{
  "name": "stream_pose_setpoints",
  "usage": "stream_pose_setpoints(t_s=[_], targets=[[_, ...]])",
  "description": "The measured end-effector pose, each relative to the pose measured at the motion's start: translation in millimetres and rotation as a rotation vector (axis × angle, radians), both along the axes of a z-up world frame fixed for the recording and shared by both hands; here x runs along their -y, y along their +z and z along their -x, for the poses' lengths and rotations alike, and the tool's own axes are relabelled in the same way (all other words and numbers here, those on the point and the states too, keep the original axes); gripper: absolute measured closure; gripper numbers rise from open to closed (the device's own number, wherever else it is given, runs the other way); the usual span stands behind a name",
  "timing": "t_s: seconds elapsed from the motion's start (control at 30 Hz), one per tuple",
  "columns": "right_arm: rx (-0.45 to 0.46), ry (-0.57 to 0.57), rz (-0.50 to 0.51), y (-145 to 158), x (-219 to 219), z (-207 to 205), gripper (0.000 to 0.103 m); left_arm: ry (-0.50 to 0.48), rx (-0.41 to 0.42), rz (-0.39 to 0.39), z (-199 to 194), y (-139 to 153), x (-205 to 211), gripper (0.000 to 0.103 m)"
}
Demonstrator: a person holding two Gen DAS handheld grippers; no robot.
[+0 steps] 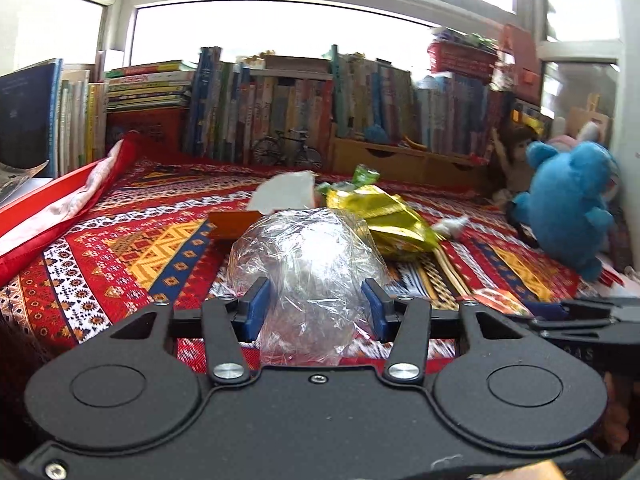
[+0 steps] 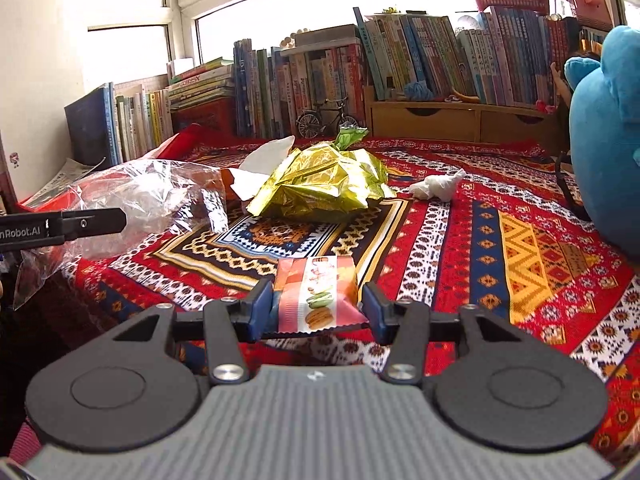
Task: Collect trash
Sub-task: 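Carry both held wrappers down over the black trash bin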
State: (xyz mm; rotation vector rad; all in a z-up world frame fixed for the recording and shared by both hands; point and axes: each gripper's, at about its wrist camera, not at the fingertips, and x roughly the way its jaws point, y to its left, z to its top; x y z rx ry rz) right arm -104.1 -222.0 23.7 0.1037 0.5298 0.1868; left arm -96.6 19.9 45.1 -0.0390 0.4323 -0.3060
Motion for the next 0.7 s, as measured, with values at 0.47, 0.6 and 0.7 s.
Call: stream_pose_setpoints(t_s=[0.47,0.6,0.7], targets=[[-0.103,0.194,0.046,-8.5,-4.8,72.3,0.049,-0.203,-0.139,-0.107,85.8,-19.0,1.7,0.056],[-0.171,0.240,0.045,-24.2,-9.1,87.0,0.049,-0.249,-0.140,-0.146,106.7,-24.7,4.4,0.056],[-0.212,0.245,0.042,-35.5,-11.4,94.0,0.049,-0.263,-0.156,-0.157,116.7,-28.7,6.7,0.056]])
